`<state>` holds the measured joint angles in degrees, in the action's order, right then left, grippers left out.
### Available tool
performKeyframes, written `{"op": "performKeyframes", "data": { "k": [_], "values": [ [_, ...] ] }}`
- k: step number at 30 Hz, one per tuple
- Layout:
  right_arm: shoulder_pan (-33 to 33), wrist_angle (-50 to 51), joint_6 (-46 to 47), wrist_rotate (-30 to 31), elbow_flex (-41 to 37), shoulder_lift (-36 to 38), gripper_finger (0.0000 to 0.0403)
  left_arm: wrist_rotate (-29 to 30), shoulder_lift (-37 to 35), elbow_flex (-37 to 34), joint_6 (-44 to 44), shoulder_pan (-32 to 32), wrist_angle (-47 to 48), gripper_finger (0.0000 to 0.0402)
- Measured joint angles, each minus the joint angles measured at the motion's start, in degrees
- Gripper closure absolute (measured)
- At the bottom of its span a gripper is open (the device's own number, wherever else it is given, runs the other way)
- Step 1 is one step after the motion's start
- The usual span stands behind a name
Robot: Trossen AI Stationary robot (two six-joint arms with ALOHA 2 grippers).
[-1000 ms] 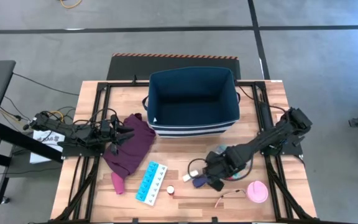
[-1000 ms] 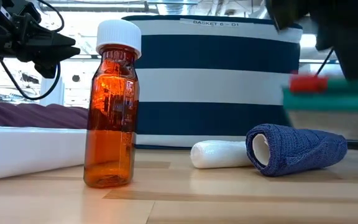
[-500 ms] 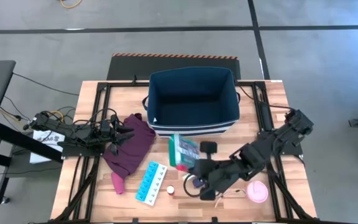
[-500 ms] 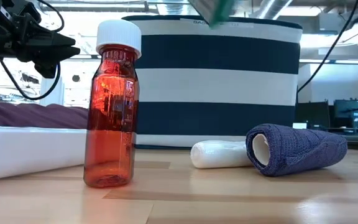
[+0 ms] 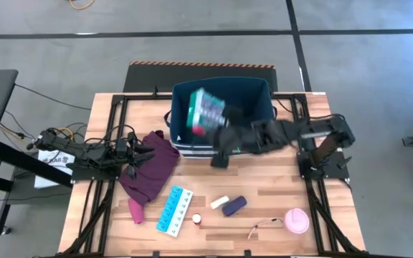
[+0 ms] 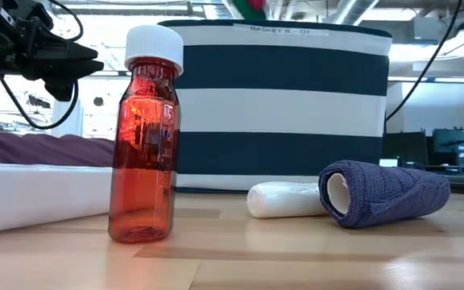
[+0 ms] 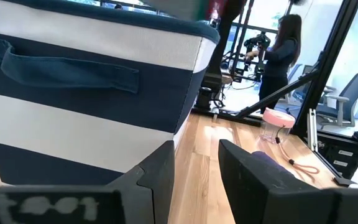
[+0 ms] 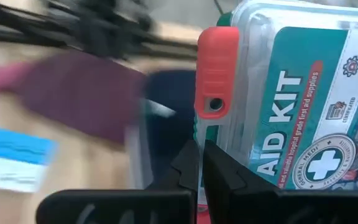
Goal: Pick & place medical supplies in basket/bin
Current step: Put the transparent first aid kit into the blue bin
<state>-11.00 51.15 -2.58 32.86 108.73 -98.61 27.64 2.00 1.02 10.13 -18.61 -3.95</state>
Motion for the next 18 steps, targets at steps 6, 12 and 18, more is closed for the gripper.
{"op": "performKeyframes", "data": {
  "k": [6,12,18],
  "values": [
    [13.56,5.94,2.96,-16.07,-1.03,-1.83,0.0402,-0.01,0.00,0.00,-0.21,0.01,-0.01,0.0287],
    [19.24,11.72,-0.86,-25.61,-1.06,-7.77,0.0402,-0.02,-0.02,0.00,-0.19,0.02,0.22,0.0287],
    [21.54,12.18,-10.31,-32.41,-0.47,-12.49,0.0403,-0.28,-0.01,0.00,-0.15,0.00,0.31,0.0287]
  ]
}}
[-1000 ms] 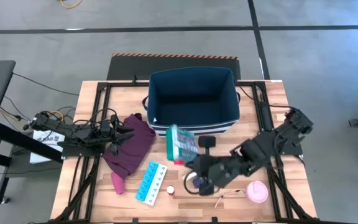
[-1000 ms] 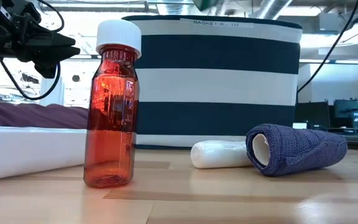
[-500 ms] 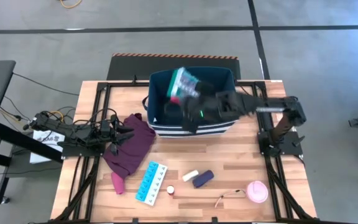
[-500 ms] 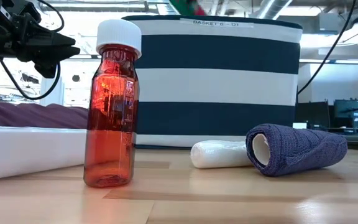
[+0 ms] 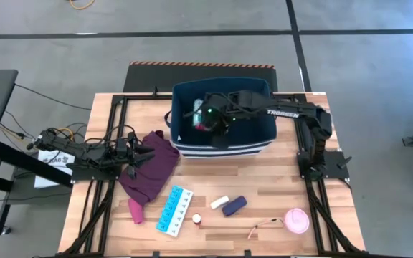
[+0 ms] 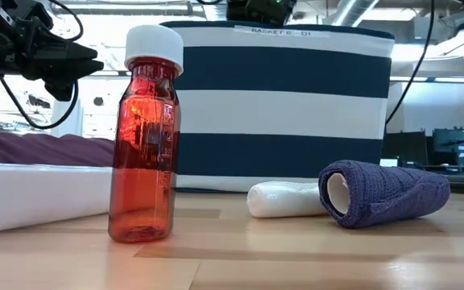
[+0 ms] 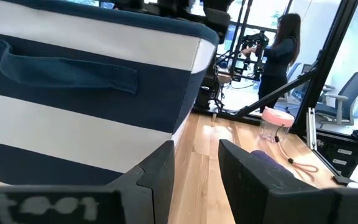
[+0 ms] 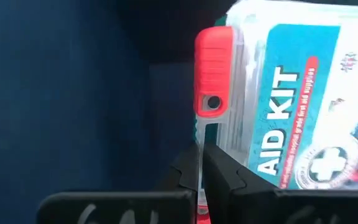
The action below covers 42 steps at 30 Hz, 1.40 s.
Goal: Pick & place medical supplies in basket/bin
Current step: Put the transparent first aid kit into the blue bin
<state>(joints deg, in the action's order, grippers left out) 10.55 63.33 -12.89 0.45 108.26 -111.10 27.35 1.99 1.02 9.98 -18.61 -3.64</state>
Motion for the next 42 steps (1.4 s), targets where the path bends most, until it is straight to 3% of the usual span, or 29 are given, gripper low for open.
{"op": "performKeyframes", "data": {
  "k": [6,10,20,31,37,42],
  "values": [
    [0.82,-0.59,-4.94,-3.24,2.15,-3.88,0.0402,-0.04,-0.01,0.00,0.24,0.00,0.04,0.0287],
    [1.25,-0.62,-7.98,0.98,4.29,-5.40,0.0402,-0.04,0.00,0.00,0.44,0.01,0.07,0.0287],
    [1.71,4.53,-8.67,-1.02,18.01,-3.64,0.0402,0.00,-0.01,0.00,0.51,0.01,0.09,0.0287],
    [4.67,4.46,-9.58,-4.88,19.20,-3.66,0.0403,-0.07,-0.01,0.00,0.29,0.02,0.11,0.0287],
    [5.87,6.28,-5.31,-17.63,19.33,-2.74,0.0403,-0.01,0.01,0.00,-1.07,0.00,0.11,0.0287],
    [6.84,6.99,-3.38,-18.69,19.28,-1.57,0.0403,0.02,-0.01,0.00,-1.11,0.00,0.11,0.0287]
  ]
}}
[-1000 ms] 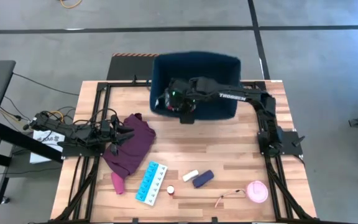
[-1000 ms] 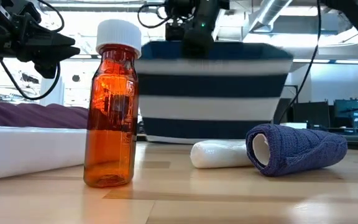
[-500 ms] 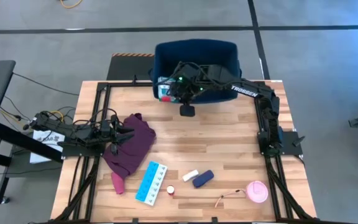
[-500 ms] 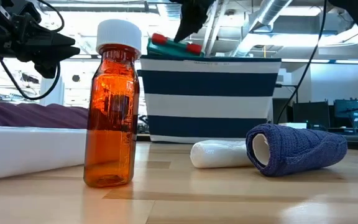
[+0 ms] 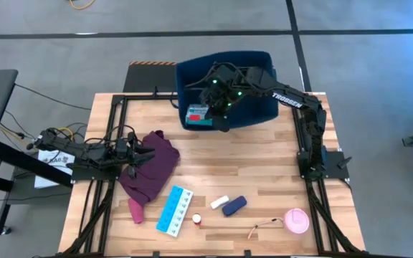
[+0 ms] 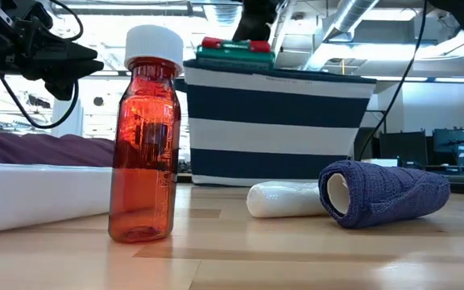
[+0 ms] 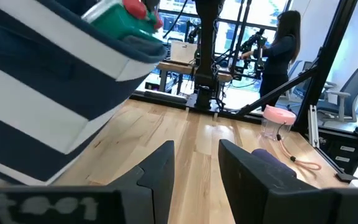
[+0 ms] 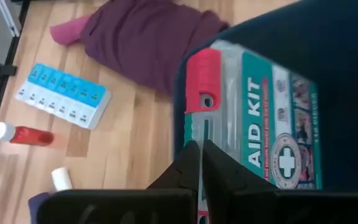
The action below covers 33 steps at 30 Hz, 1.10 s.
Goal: Pick & place medical supplies in basket/bin
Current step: Put the transparent first aid kit into the blue bin, then adjust the blue bin on the table
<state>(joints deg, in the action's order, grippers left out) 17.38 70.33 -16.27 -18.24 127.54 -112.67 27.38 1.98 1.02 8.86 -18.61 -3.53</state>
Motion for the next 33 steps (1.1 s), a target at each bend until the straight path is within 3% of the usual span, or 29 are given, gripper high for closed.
{"op": "performKeyframes", "data": {
  "k": [12,17,24,33],
  "values": [
    [0.44,-2.16,-0.53,-1.82,0.08,0.79,0.0402,0.26,0.00,0.00,-1.86,0.02,-0.13,0.0287],
    [0.66,-3.86,-5.95,10.10,0.77,1.08,0.0401,0.42,0.01,0.00,-2.59,0.00,-0.16,0.0287],
    [3.65,-6.73,-7.40,7.84,6.86,1.57,0.0401,0.96,0.02,0.00,-5.49,0.00,-0.22,0.0287],
    [9.63,-6.18,-5.97,8.04,7.04,-1.48,0.0402,2.96,0.02,-0.04,-6.14,0.00,-0.26,0.0287]
  ]
}}
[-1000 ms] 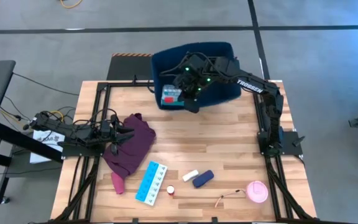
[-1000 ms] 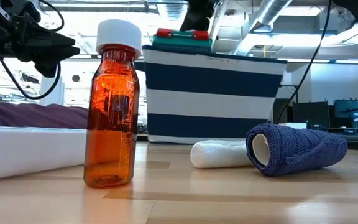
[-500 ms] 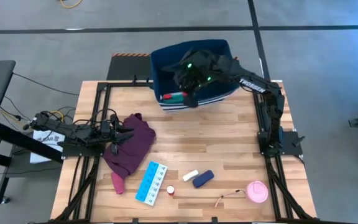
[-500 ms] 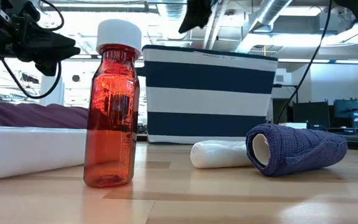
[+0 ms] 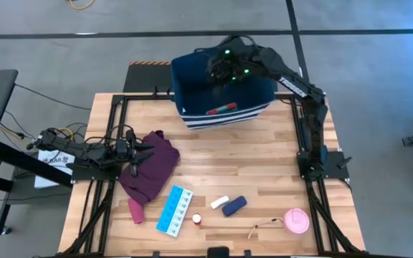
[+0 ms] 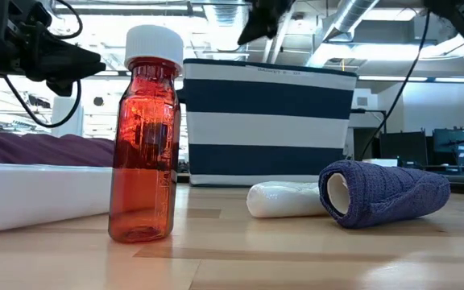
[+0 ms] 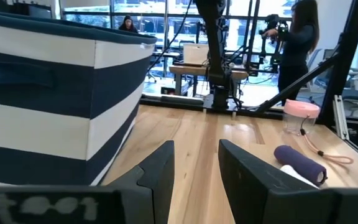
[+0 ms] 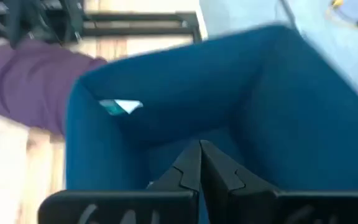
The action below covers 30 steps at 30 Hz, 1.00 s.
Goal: Pick & place medical supplies in basket/bin
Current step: Adjust the blue bin on the table
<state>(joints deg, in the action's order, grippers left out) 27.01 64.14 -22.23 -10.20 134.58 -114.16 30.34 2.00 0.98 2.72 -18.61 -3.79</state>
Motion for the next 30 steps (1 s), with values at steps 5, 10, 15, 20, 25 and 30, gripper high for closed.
{"op": "performKeyframes", "data": {
  "k": [5,10,15,20,25,30],
  "values": [
    [0.38,0.14,-3.49,5.62,-0.08,-5.15,0.0402,0.03,0.00,0.00,0.00,0.00,0.00,0.0287],
    [1.95,0.60,-2.94,6.57,-0.06,-8.86,0.0402,0.03,0.00,0.00,0.59,0.00,0.02,0.0287],
    [3.12,6.86,-1.48,7.52,-0.08,-12.35,0.0403,0.03,0.00,0.00,0.99,0.00,0.05,0.0287],
    [2.67,9.91,-0.16,8.81,-0.08,-15.53,0.0403,-0.10,0.00,0.00,2.40,0.00,0.07,0.0287],
    [1.62,12.87,3.00,4.17,-0.08,-15.79,0.0403,-0.44,0.00,0.01,2.56,0.00,0.07,0.0287],
    [0.91,13.93,7.08,-6.85,-0.08,-15.25,0.0403,-0.48,-0.01,0.02,2.56,0.00,0.11,0.0287]
  ]
}}
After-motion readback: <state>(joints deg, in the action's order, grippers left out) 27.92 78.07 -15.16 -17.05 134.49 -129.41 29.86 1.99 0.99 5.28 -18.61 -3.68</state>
